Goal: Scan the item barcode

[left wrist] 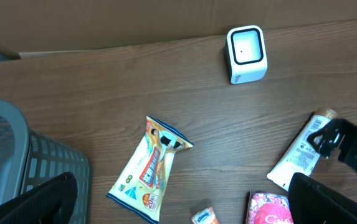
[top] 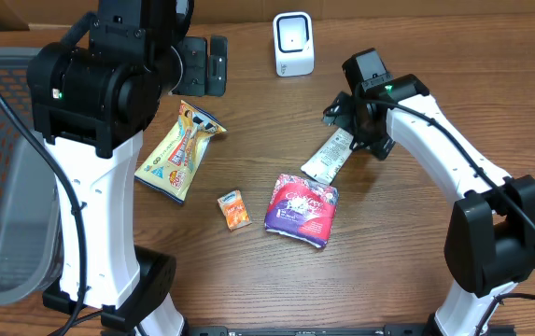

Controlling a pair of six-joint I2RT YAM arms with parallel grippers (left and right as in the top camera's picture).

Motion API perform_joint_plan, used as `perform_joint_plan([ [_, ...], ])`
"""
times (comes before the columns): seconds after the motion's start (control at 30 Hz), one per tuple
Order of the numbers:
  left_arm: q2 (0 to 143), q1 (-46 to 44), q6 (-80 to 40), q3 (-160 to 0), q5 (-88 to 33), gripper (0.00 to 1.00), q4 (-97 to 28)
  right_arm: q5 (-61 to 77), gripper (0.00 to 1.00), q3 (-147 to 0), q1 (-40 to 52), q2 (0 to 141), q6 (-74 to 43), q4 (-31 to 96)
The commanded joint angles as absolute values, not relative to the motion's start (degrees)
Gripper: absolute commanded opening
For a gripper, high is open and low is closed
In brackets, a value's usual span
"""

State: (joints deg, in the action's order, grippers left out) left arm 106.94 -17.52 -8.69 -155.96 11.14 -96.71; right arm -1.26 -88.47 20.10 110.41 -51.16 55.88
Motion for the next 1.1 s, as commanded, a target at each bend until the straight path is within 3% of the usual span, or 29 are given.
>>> perform_joint_plan([
  [0.0,107.59,-17.28,-9.23,-155.63,10.92,1.0,-96.79,5.91,1.0,-85.65,20.91,109.51,-58.74,54.48],
  [0.33,107.59,-17.26,-8.84,-155.63,10.94,1.0,-96.79,9.91,1.0,-75.37,17.23,109.73,-53.43,44.91],
  [0.67,107.59,-17.28,-7.7,-155.61,10.92,1.0,-96.79,30.7,1.0,-57.89,7.03,109.62,-41.47,17.28],
  [0.87,107.59,-17.26,-7.7,-155.61,10.92,1.0,-96.79,30.76,1.0,-48.47,3.33,109.65,-39.97,8.8],
  [1.07,107.59,-17.28,-7.73,-155.61,10.87,1.0,-96.79,28.69,1.0,-46.96,5.65,109.65,-38.72,5.3],
])
